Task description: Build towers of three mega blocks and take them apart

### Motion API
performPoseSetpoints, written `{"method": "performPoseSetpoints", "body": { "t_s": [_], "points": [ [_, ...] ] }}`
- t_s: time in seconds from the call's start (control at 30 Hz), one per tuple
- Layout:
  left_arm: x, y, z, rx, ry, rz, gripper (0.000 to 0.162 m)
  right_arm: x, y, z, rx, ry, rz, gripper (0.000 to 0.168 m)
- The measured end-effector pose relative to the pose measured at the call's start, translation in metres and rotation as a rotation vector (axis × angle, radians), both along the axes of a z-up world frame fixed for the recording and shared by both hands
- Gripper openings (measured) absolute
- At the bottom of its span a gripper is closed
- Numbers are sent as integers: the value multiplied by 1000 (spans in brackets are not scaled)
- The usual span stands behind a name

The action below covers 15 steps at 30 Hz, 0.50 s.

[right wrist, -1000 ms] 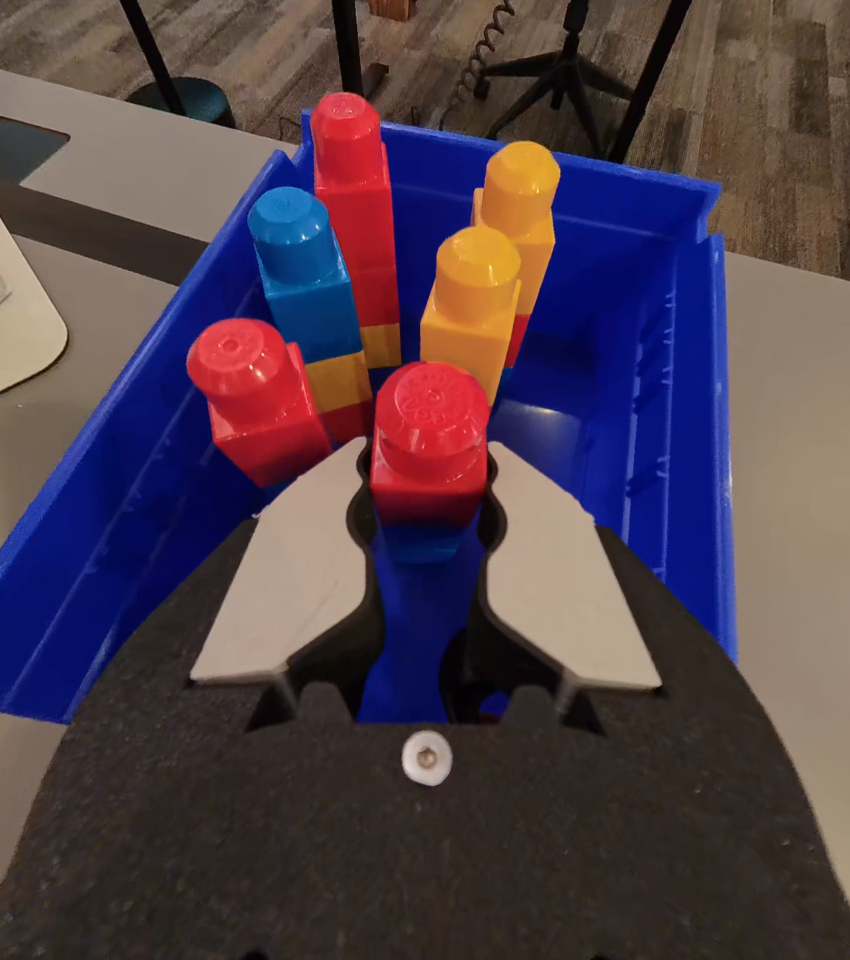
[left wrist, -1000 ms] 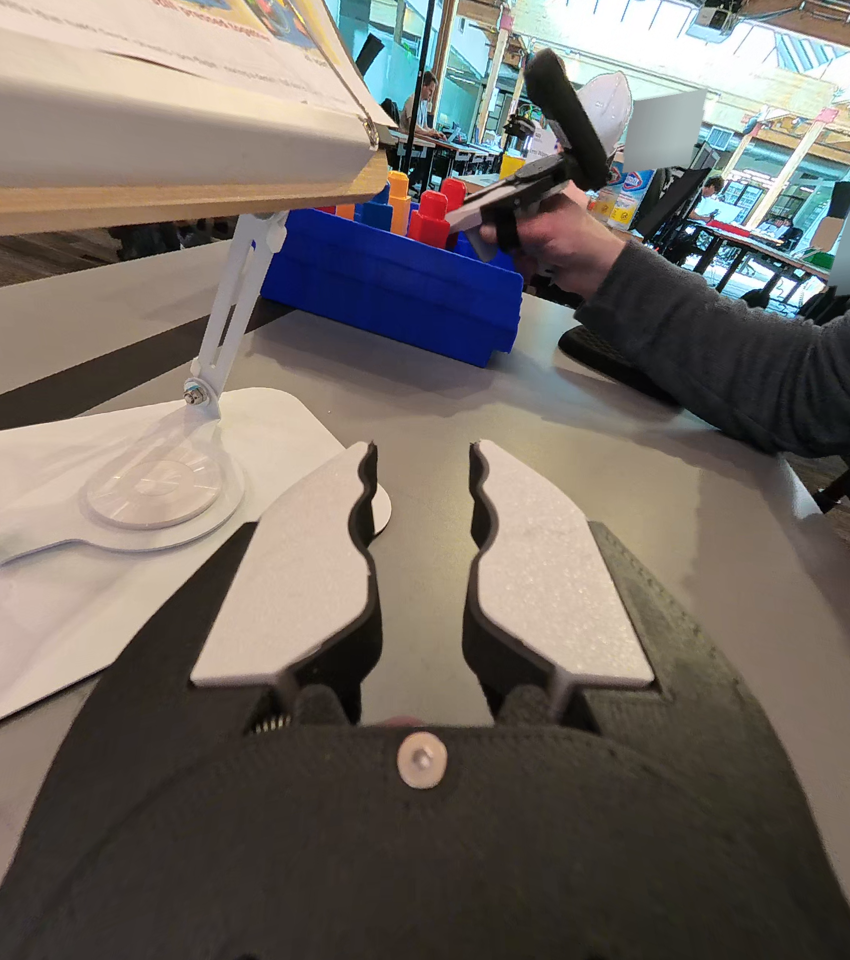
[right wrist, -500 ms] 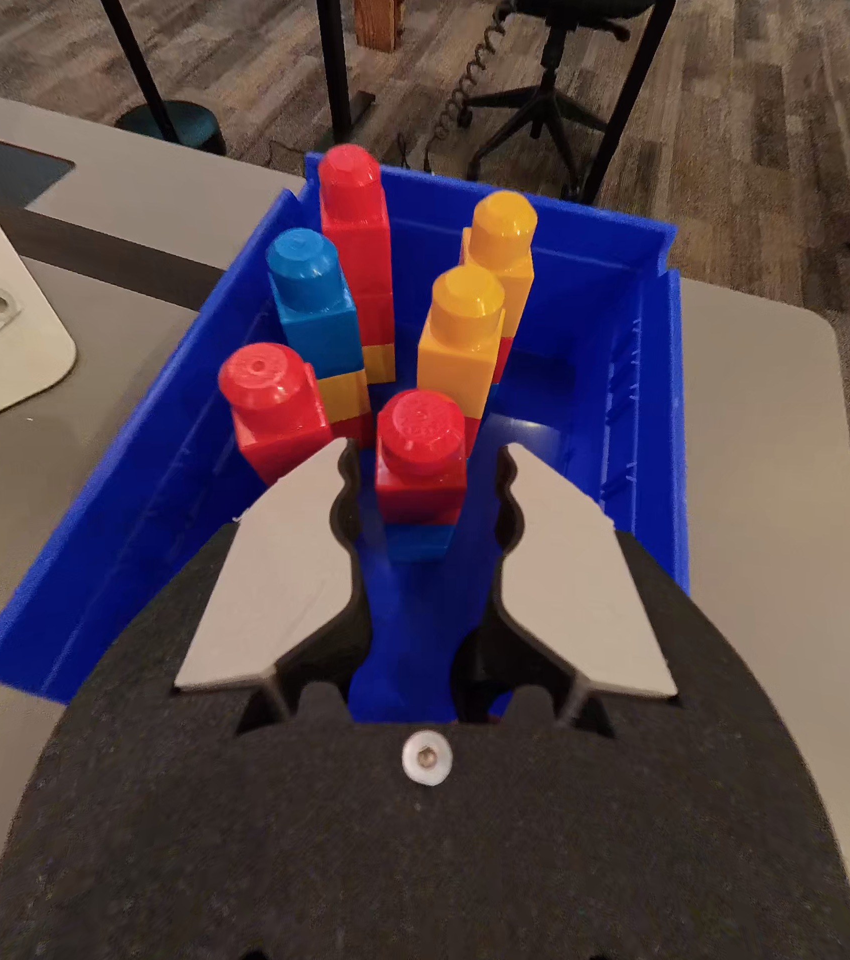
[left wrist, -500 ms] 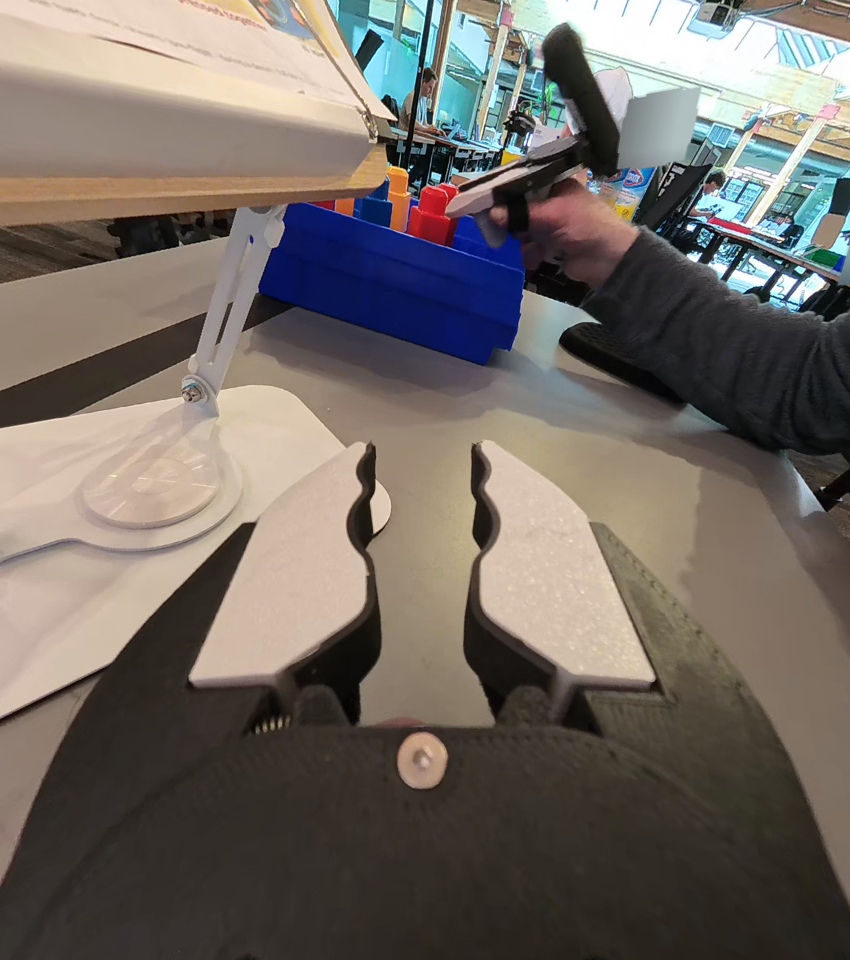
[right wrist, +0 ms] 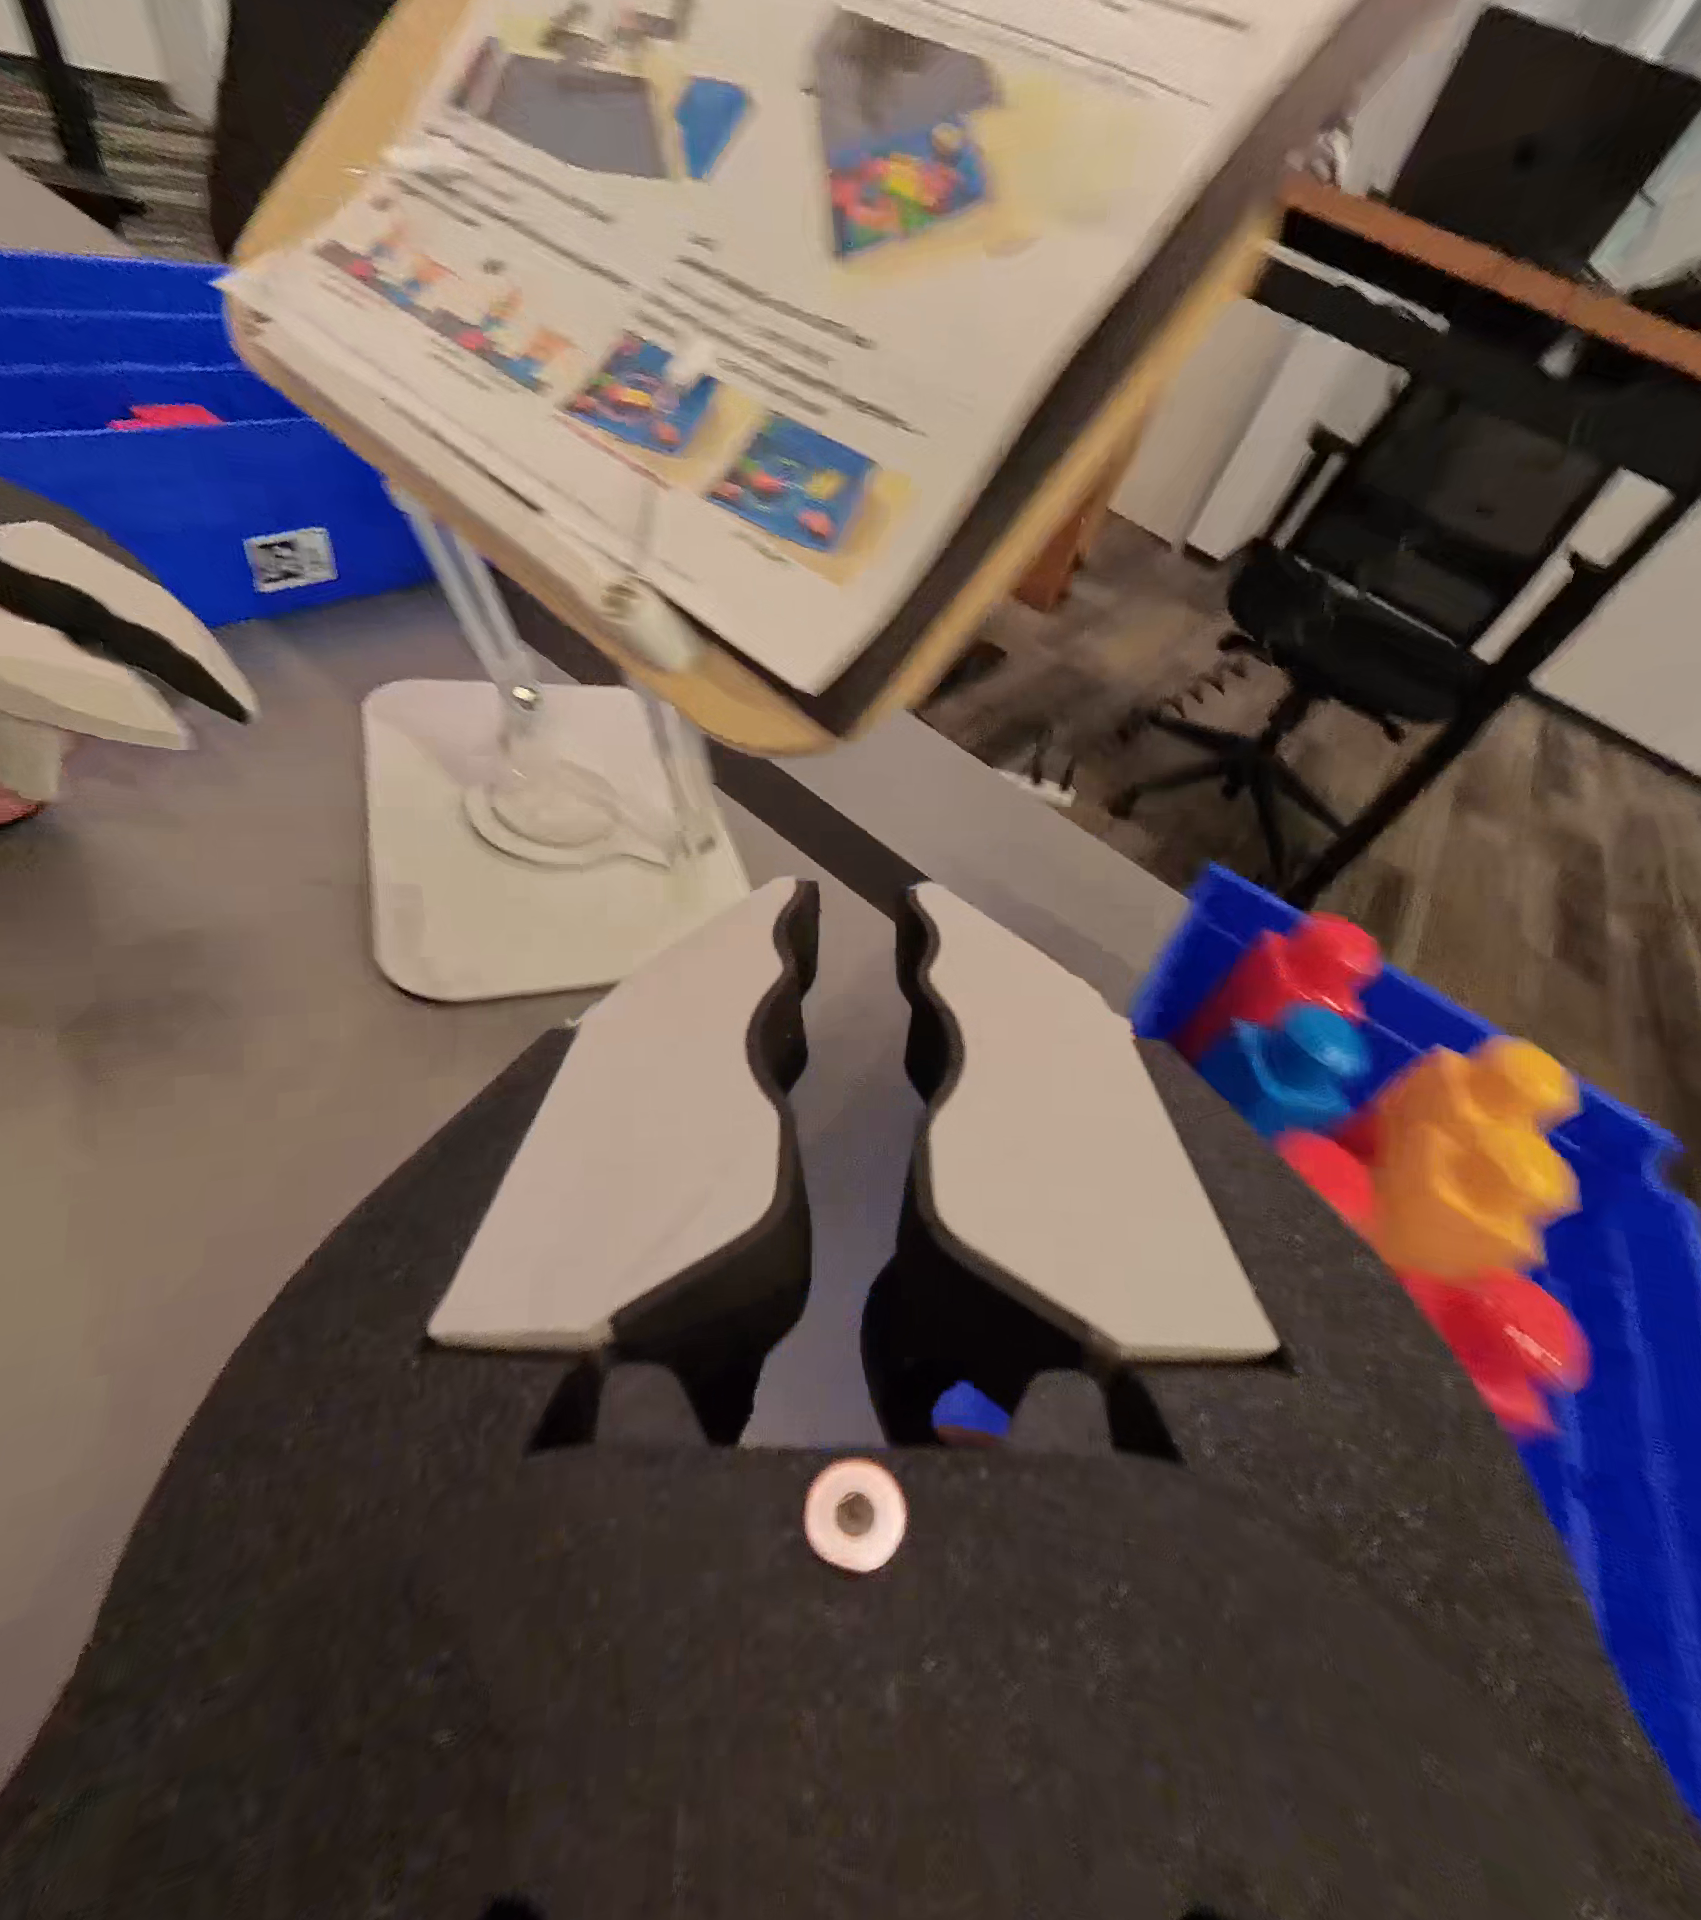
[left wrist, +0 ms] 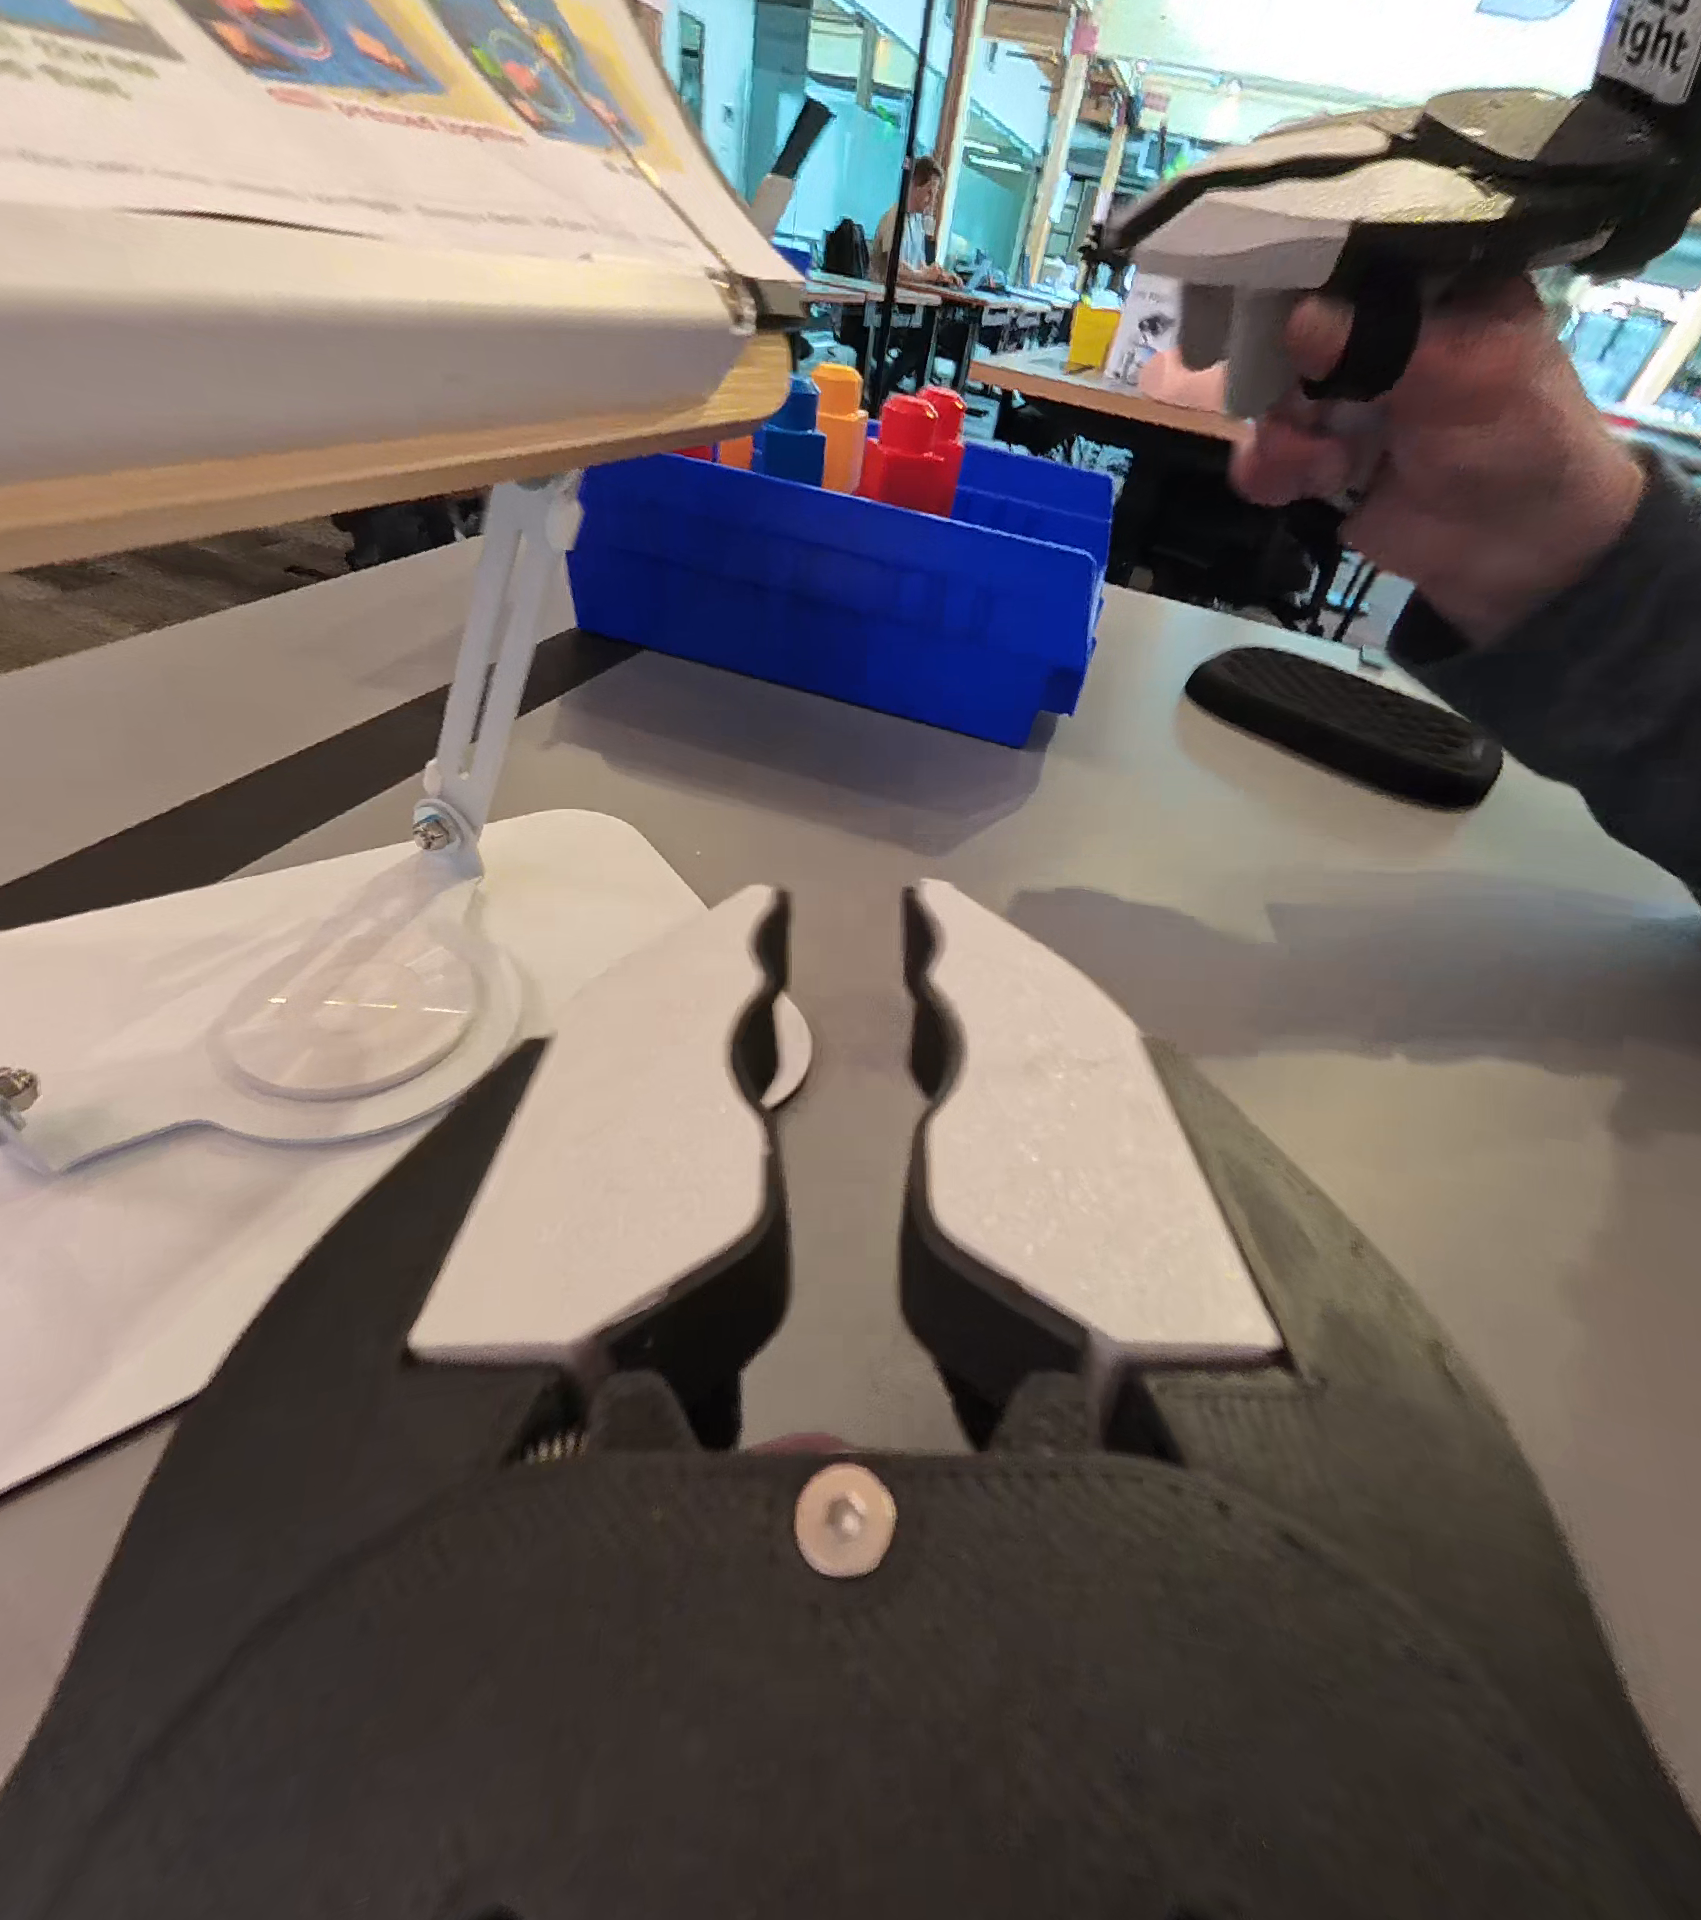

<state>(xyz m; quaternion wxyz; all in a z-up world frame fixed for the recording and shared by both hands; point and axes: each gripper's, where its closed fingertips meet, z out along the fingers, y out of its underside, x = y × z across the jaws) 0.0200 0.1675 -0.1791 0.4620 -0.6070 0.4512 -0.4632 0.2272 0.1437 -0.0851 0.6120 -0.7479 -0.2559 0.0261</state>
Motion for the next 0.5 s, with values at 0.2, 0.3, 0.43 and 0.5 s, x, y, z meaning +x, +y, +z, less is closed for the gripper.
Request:
{"method": "performPoseSetpoints", "body": {
  "t_s": [0.2, 0.3, 0.43, 0.5],
  "points": [
    [-2, 4, 4, 52, -5, 61, 3, -152, 26, -58, -36, 112, 297, 9],
    [-13, 17, 9, 65, -23, 137, 6, -191, 52, -79, -56, 223, 360, 11],
    [-40, 32, 27, 98, -90, 248, 8, -227, 70, -102, -80, 281, 429, 14],
    [-56, 37, 37, 131, -88, 304, 10, -233, 70, -108, -69, 228, 450, 16]
  ]
}}
